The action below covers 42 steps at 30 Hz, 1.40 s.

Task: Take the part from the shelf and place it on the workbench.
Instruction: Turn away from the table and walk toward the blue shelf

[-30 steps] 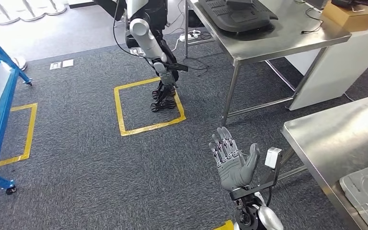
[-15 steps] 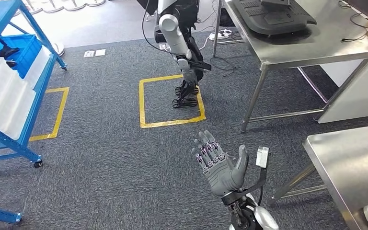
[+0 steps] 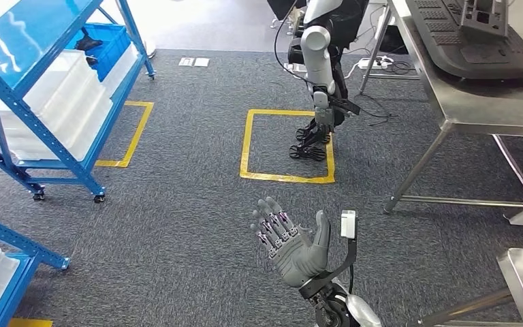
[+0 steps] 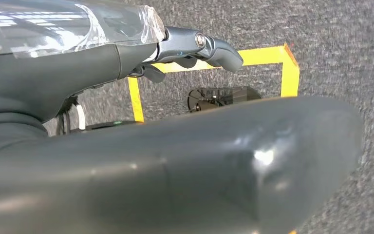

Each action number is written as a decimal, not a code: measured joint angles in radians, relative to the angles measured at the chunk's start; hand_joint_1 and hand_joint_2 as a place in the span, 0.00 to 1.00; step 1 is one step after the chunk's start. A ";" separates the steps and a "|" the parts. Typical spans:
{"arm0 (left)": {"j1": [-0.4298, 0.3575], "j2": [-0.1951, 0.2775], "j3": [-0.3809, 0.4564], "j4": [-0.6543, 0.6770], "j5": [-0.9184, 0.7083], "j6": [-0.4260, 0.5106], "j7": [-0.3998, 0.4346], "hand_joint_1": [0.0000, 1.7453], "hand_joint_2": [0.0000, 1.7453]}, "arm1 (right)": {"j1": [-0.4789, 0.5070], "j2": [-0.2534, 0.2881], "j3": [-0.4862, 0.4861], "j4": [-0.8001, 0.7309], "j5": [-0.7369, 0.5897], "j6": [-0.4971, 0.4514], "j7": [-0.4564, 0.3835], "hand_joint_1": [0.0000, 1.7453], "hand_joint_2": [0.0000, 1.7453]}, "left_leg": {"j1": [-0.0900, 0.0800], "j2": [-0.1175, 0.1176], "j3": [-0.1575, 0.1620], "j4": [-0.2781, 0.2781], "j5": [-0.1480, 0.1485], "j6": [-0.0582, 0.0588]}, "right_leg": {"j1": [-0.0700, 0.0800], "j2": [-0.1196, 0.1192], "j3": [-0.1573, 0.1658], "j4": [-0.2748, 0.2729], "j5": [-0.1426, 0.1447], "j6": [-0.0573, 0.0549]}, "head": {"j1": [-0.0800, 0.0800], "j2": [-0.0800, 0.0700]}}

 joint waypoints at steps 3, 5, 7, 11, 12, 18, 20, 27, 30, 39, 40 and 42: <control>0.000 0.000 -0.003 0.000 0.000 0.000 0.001 0.00 0.00 | -0.004 0.002 0.007 0.007 -0.003 0.003 0.006 0.00 0.00 | 0.001 -0.030 -0.004 0.004 -0.004 -0.014 | -0.002 0.046 0.055 -0.125 0.043 -0.005 | 0.000 0.000; 0.002 0.000 -0.006 0.000 0.000 0.000 0.002 0.00 0.00 | -0.005 0.004 0.012 0.012 -0.006 0.004 0.008 0.00 0.00 | 0.003 -0.042 -0.009 0.003 -0.003 -0.022 | 0.004 0.031 0.053 -0.126 0.045 -0.015 | -0.001 0.000; 0.004 0.000 -0.008 0.000 0.000 -0.001 0.002 0.00 0.00 | -0.007 0.007 0.017 0.016 -0.009 0.005 0.009 0.00 0.00 | 0.003 -0.010 -0.021 0.028 -0.019 -0.030 | 0.004 0.011 0.056 -0.128 0.045 -0.027 | -0.003 0.000; 0.000 0.000 -0.010 0.000 0.002 -0.001 0.001 0.00 0.00 | -0.008 0.010 0.023 0.023 -0.009 0.007 0.010 0.00 0.00 | 0.001 0.085 -0.154 0.293 -0.137 -0.042 | 0.009 -0.043 0.060 -0.130 0.040 -0.041 | -0.007 0.000; 0.001 0.000 -0.010 0.000 0.002 -0.001 0.001 0.00 0.00 | -0.008 0.010 0.024 0.026 -0.009 0.007 0.010 0.00 0.00 | 0.001 0.088 -0.181 0.342 -0.150 -0.042 | 0.010 -0.058 0.060 -0.130 0.039 -0.043 | -0.007 0.000; 0.000 0.001 -0.011 0.000 0.004 -0.001 0.000 0.00 0.00 | -0.012 0.014 0.030 0.036 -0.009 0.011 0.008 0.00 0.00 | -0.020 0.163 -0.022 0.019 -0.003 -0.014 | 0.017 -0.127 0.082 -0.133 0.023 -0.036 | -0.007 0.000; -0.001 0.001 -0.011 0.000 0.005 -0.001 -0.001 0.00 0.00 | -0.015 0.015 0.032 0.038 -0.008 0.013 0.007 0.00 0.00 | -0.027 0.159 -0.018 0.003 0.000 -0.011 | 0.018 -0.144 0.086 -0.137 0.021 -0.028 | -0.007 0.000; -0.001 0.000 -0.012 0.000 0.006 -0.001 -0.001 0.00 0.00 | -0.018 0.016 0.037 0.049 -0.003 0.021 0.004 0.00 0.00 | -0.008 0.072 -0.006 -0.012 0.011 0.010 | 0.012 -0.034 -0.041 0.147 -0.123 -0.005 | -0.004 0.000; 0.000 0.000 -0.013 0.000 0.008 -0.001 -0.001 0.00 0.00 | -0.016 0.016 0.040 0.057 -0.002 0.022 0.004 0.00 0.00 | -0.007 0.025 -0.002 -0.011 0.010 0.008 | 0.009 -0.026 -0.038 0.110 -0.067 -0.003 | -0.004 0.000; 0.003 0.002 -0.014 0.000 0.016 -0.002 -0.002 0.00 0.00 | -0.023 0.022 0.047 0.066 0.001 0.031 0.002 0.00 0.00 | -0.003 0.012 -0.042 0.059 -0.028 -0.030 | 0.010 -0.014 0.075 -0.141 0.041 -0.039 | -0.007 0.000; 0.002 0.002 -0.015 0.000 0.016 -0.002 -0.002 0.00 0.00 | -0.023 0.023 0.048 0.066 0.001 0.031 0.002 0.00 0.00 | -0.003 0.046 -0.074 0.126 -0.062 -0.034 | 0.011 -0.026 0.076 -0.141 0.040 -0.043 | -0.009 0.000; 0.001 0.002 -0.015 0.000 0.016 -0.002 -0.002 0.00 0.00 | -0.022 0.023 0.048 0.068 0.001 0.032 0.003 0.00 0.00 | -0.001 0.081 -0.157 0.290 -0.132 -0.042 | 0.012 -0.054 0.076 -0.141 0.037 -0.048 | -0.010 0.000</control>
